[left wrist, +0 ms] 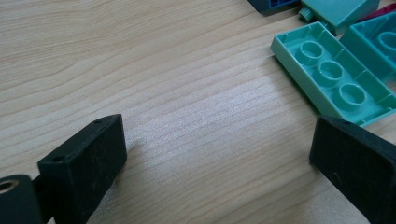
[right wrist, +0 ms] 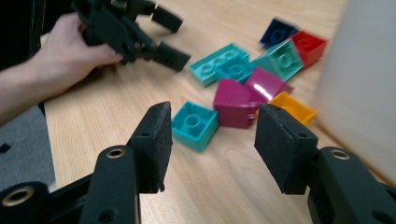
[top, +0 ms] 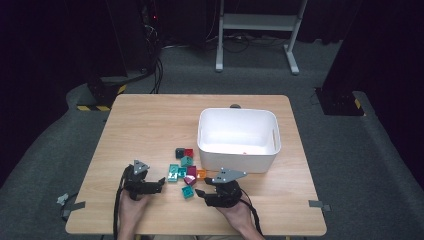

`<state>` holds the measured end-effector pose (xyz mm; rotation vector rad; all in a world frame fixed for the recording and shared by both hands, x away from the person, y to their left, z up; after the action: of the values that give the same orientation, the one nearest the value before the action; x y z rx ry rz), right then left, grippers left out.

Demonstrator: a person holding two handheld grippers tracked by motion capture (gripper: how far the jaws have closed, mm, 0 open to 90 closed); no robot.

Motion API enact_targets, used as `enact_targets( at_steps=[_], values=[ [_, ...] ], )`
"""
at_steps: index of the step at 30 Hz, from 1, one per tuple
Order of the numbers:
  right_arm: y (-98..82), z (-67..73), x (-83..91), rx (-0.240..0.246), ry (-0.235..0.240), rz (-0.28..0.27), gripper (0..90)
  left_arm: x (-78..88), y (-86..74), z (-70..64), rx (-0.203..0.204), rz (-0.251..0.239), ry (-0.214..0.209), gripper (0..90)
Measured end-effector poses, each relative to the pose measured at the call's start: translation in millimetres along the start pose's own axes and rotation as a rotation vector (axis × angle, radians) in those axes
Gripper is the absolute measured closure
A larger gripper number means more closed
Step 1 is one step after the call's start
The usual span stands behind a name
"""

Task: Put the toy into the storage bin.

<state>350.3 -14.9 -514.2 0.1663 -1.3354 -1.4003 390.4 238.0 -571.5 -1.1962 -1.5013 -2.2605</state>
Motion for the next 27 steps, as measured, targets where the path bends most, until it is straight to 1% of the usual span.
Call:
enact_targets(
  at_steps=[3, 7, 11, 17, 20, 23, 27],
  values=[
    [-5.8, 3.1, -8.8, 0.007, 0.006, 0.021, 46.2, 0.0, 0.0, 0.0, 0.000, 0.000, 0.000, 4.1],
    [-11.4, 7.6, -18.4, 0.001, 0.019, 0.039, 45.6, 0.0, 0.0, 0.0, -0.001, 0.000, 0.000, 4.2],
    [-15.1, 12.3, -28.4, 0.010, 0.019, 0.059, 44.3, 0.0, 0.0, 0.0, -0.001, -0.001, 0.000, 4.2],
    [-20.3, 13.9, -39.9, 0.013, 0.001, 0.075, 42.6, 0.1, 0.0, -0.1, -0.001, -0.001, 0.000, 4.3],
    [-21.6, 13.4, -43.7, -0.003, -0.007, 0.077, 41.7, 0.1, 0.0, -0.1, -0.001, -0.001, 0.000, 4.3],
    [-22.4, 14.0, -49.1, 0.002, -0.010, 0.086, 40.0, 0.1, 0.0, 0.0, 0.000, -0.001, 0.000, 4.4],
    [-21.7, 13.8, -53.8, 0.004, -0.029, 0.089, 38.0, 0.1, 0.0, 0.0, 0.000, -0.001, 0.000, 4.4]
  ],
)
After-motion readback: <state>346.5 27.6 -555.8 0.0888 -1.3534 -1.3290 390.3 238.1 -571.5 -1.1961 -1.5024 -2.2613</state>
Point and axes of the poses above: each handheld gripper's, and its own axes: x roughly backward along the jaws, y roughly out of its top, z roughly to its left, the point moved 6 cm from there along -x, roughly forward along the jaws, and after that the axes turned 14 degrees about -x, right-handed, at the moved point
